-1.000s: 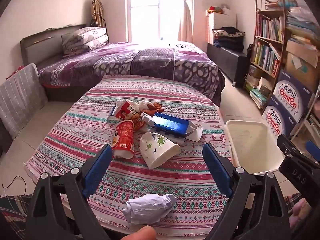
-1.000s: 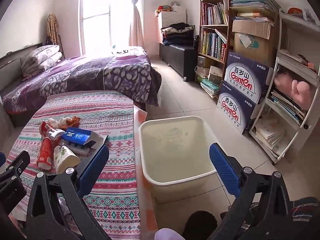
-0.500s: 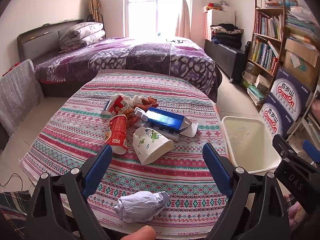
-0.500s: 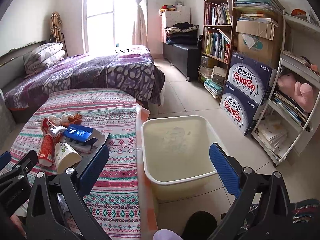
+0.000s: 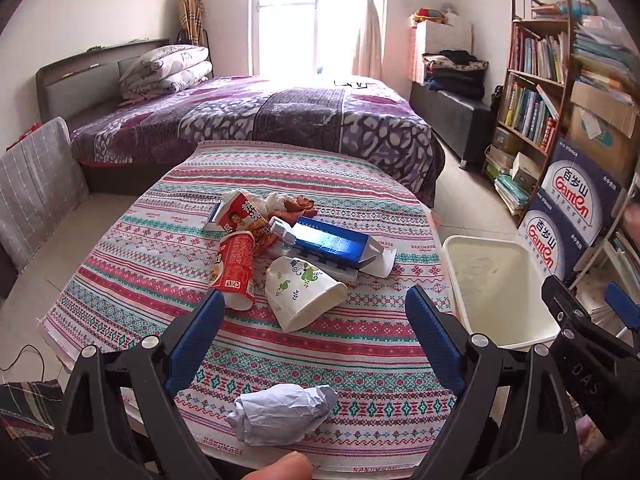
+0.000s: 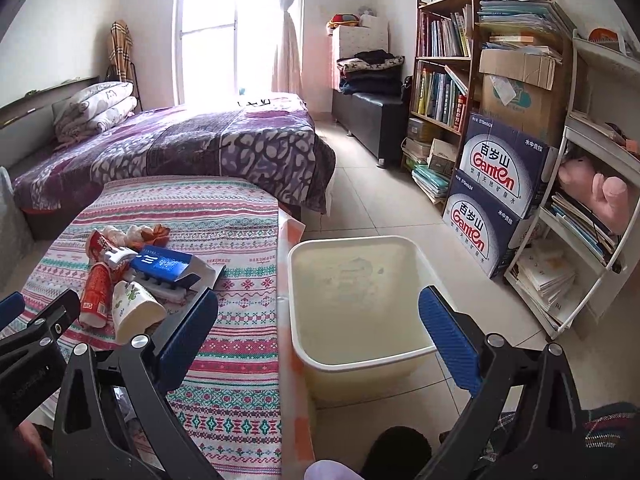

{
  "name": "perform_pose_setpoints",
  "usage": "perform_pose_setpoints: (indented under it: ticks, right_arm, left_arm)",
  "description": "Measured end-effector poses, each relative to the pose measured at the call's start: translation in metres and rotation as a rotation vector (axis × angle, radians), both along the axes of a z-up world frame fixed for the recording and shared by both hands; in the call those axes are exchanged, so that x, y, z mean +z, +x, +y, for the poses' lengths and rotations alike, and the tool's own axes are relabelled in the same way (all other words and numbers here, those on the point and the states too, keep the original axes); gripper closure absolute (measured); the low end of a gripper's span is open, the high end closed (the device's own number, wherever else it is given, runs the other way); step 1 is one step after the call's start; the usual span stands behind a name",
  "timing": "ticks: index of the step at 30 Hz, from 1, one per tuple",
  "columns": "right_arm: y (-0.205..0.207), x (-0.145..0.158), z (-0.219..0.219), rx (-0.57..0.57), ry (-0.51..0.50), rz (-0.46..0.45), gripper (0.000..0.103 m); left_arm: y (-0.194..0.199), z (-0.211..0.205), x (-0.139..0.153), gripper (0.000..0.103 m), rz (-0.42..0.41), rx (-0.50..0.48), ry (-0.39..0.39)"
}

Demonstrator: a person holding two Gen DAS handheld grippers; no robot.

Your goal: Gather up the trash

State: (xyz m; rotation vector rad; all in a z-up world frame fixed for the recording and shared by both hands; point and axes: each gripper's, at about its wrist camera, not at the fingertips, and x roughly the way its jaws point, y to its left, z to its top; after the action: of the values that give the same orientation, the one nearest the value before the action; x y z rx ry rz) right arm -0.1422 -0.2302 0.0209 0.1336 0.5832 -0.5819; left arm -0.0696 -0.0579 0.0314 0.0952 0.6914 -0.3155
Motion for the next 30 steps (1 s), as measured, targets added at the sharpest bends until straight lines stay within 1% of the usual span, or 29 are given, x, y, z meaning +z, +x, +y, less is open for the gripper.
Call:
perform_pose_setpoints:
  ticks: [30]
  right_arm:
    - [0.0028, -0.0035, 0.0004, 0.003, 0.009, 0.009, 0.007]
  left_arm:
    - [0.0018, 0.0045, -0.0037, 0.014, 0.007, 0.004, 0.001]
